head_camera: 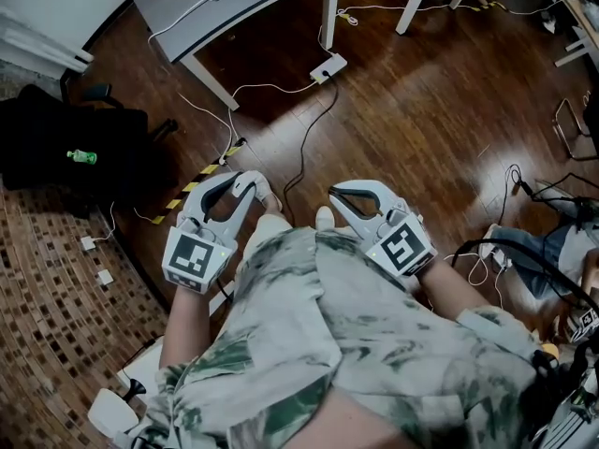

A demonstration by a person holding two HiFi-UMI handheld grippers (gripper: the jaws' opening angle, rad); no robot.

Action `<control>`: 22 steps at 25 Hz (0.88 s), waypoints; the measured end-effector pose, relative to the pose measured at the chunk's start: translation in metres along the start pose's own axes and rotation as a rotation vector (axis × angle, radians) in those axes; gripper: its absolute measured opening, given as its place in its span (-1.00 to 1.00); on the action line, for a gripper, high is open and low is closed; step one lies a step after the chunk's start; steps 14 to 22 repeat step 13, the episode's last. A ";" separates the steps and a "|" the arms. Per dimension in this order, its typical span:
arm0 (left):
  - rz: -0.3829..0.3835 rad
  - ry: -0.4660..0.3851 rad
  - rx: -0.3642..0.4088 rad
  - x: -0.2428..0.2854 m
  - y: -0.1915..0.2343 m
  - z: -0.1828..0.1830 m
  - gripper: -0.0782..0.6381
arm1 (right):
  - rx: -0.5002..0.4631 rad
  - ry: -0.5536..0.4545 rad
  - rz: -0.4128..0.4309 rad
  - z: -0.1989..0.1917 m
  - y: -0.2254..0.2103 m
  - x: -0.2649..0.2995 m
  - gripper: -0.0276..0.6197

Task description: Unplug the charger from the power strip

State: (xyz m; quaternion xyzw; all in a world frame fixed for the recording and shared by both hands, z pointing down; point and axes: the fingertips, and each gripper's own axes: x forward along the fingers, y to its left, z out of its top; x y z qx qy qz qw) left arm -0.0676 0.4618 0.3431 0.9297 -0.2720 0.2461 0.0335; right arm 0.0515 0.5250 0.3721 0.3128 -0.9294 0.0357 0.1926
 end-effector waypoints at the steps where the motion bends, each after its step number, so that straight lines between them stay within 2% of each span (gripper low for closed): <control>1: 0.003 0.002 -0.001 0.000 0.001 -0.002 -0.48 | 0.002 0.001 0.004 0.000 0.000 0.002 -0.87; 7: -0.013 0.006 -0.010 0.011 0.014 -0.006 -0.48 | 0.014 0.031 0.001 -0.004 -0.014 0.015 -0.88; 13: -0.027 -0.013 -0.013 0.025 0.056 -0.002 -0.48 | 0.020 0.060 -0.010 0.001 -0.037 0.046 -0.88; 22: -0.027 -0.013 -0.013 0.025 0.056 -0.002 -0.48 | 0.020 0.060 -0.010 0.001 -0.037 0.046 -0.88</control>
